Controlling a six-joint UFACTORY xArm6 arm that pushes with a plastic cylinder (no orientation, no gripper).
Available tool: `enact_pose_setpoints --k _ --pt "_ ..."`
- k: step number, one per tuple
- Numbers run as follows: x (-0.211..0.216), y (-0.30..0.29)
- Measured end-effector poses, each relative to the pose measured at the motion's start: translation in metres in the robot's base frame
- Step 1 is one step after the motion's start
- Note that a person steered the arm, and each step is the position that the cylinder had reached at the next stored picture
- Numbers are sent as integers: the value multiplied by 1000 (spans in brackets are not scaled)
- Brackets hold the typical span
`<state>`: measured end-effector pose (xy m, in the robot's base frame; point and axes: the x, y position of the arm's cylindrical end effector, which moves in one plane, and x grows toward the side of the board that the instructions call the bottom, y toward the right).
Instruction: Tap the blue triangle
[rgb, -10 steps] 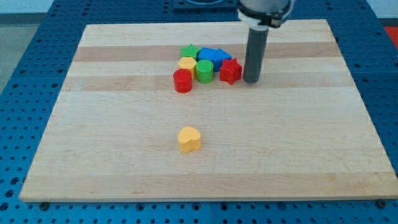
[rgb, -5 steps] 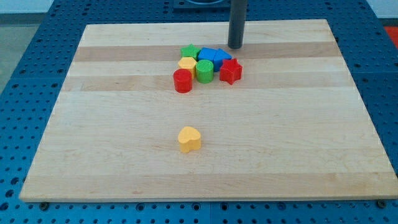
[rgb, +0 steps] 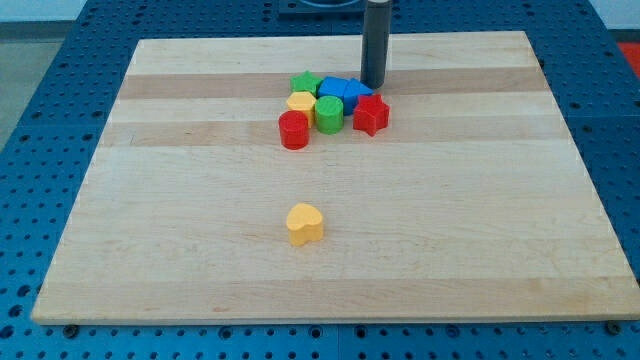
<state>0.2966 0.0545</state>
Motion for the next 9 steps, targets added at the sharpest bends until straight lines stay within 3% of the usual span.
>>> enact_pose_setpoints --k 9 --pt "26 0"
